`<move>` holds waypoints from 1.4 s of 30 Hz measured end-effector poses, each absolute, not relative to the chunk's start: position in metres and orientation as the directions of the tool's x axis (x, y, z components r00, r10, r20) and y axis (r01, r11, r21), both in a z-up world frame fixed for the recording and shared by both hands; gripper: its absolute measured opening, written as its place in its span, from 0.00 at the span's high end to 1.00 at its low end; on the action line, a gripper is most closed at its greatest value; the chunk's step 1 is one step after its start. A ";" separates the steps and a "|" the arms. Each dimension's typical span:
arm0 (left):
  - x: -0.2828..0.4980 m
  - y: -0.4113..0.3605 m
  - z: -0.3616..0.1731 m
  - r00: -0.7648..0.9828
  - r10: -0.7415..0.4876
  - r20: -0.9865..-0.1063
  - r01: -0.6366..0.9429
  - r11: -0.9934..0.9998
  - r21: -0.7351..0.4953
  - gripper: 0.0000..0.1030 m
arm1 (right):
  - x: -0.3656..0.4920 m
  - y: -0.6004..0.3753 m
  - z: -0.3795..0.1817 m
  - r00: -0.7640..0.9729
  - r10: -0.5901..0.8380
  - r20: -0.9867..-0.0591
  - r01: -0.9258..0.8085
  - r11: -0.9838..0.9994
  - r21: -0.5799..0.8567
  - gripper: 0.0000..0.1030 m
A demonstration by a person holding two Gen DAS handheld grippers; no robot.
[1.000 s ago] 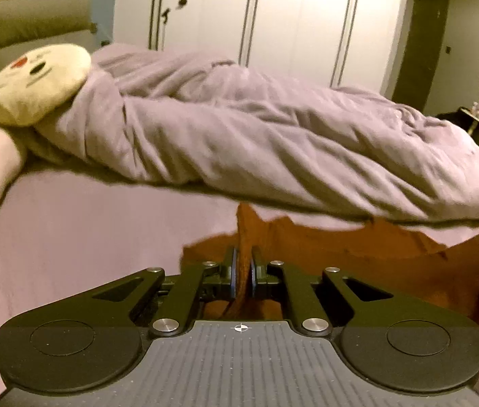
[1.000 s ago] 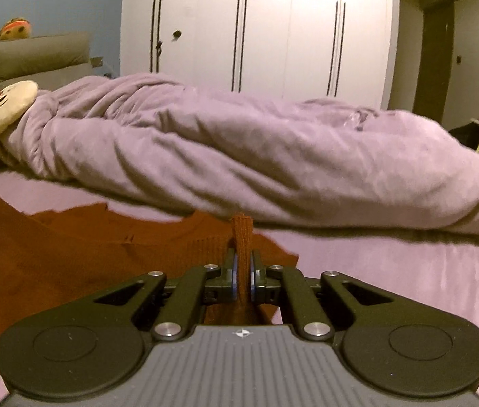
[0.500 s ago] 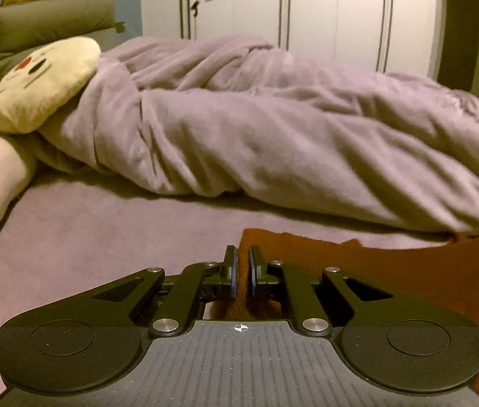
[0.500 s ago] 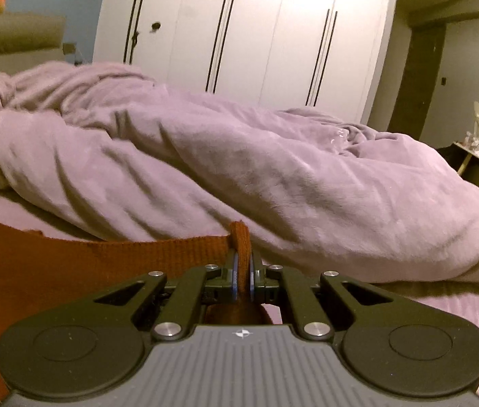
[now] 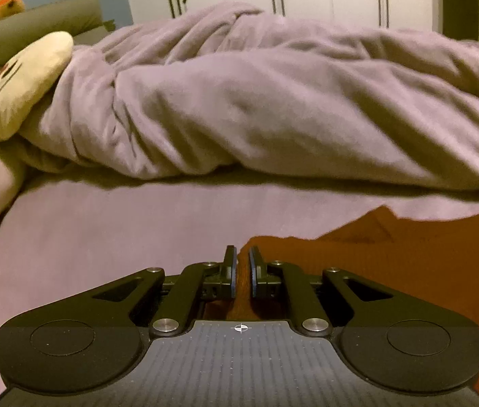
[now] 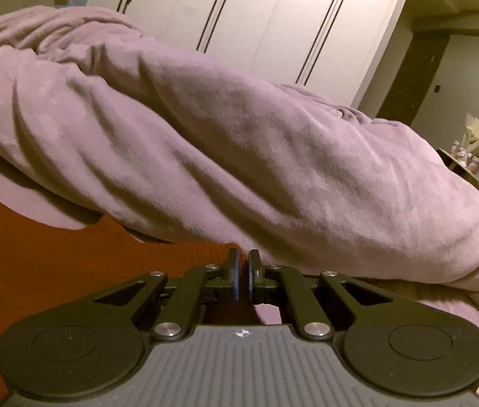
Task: Fold small clothes
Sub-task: 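Lift the hem with both tools, fold it over toward the collar, open, then grasp the edge of the folded cardigan with the left tool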
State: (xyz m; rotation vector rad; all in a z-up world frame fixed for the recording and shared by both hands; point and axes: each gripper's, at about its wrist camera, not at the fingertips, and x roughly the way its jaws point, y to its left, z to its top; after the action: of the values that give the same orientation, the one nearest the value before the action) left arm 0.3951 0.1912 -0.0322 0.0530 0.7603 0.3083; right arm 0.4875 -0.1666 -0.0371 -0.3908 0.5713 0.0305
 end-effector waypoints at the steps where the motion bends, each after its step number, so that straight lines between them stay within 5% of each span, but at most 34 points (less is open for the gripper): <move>1: 0.396 0.191 -0.035 0.676 0.295 -0.676 -0.251 0.954 0.165 0.89 | 0.488 -0.168 -0.039 0.844 -0.089 -0.529 -0.128 0.924 -0.359 1.00; 5: 0.390 0.193 -0.037 0.649 0.316 -0.692 -0.259 0.947 0.190 0.62 | 0.483 -0.177 -0.037 0.823 -0.074 -0.563 -0.134 0.938 -0.319 1.00; 8: 0.364 0.201 -0.027 0.670 0.248 -0.700 -0.259 0.961 0.092 0.47 | 0.457 -0.191 -0.027 0.813 0.029 -0.581 -0.185 0.960 -0.211 0.97; 10: 0.337 0.203 -0.026 0.676 0.192 -0.712 -0.261 0.965 0.012 0.35 | 0.435 -0.202 -0.025 0.800 0.086 -0.594 -0.213 0.966 -0.148 0.83; 12: 0.311 0.203 -0.032 0.661 0.153 -0.735 -0.253 0.967 -0.027 0.35 | 0.413 -0.218 -0.026 0.775 0.153 -0.613 -0.238 0.970 -0.059 0.46; 13: 0.298 0.202 -0.036 0.656 0.148 -0.740 -0.249 0.968 -0.026 0.33 | 0.401 -0.226 -0.029 0.762 0.180 -0.622 -0.243 0.970 -0.017 0.44; 20: 0.244 0.202 -0.037 0.675 0.058 -0.736 -0.251 0.956 -0.154 0.36 | 0.357 -0.250 -0.039 0.702 0.227 -0.675 -0.234 0.969 0.083 0.45; 22: 0.242 0.200 -0.037 0.665 0.017 -0.747 -0.243 0.950 -0.194 0.44 | 0.352 -0.249 -0.039 0.692 0.241 -0.681 -0.234 0.967 0.105 0.52; 27: 0.247 0.192 -0.039 0.641 -0.002 -0.767 -0.249 0.945 -0.210 0.67 | 0.356 -0.244 -0.035 0.691 0.226 -0.687 -0.214 0.971 0.104 0.87; 29: 0.249 0.190 -0.035 0.641 0.017 -0.767 -0.245 0.952 -0.184 0.76 | 0.354 -0.238 -0.033 0.708 0.186 -0.682 -0.210 0.977 0.048 0.92; 30: 0.247 0.189 -0.031 0.650 0.028 -0.760 -0.237 0.957 -0.168 0.88 | 0.352 -0.237 -0.032 0.714 0.172 -0.678 -0.210 0.977 0.028 0.93; 38: 0.242 0.194 -0.036 0.636 0.161 -0.755 -0.306 0.951 -0.055 0.87 | 0.345 -0.223 -0.034 0.750 0.038 -0.660 -0.168 0.976 -0.135 0.97; 42: 0.235 0.204 -0.041 0.613 0.201 -0.764 -0.392 0.917 -0.073 0.59 | 0.338 -0.223 -0.026 0.767 0.027 -0.641 -0.146 0.980 -0.134 0.96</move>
State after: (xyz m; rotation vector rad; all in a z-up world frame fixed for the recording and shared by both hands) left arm 0.2355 0.2039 -0.0410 -0.2435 0.8459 0.3461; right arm 0.3382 -0.2231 -0.0255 -0.1801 0.6916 0.0949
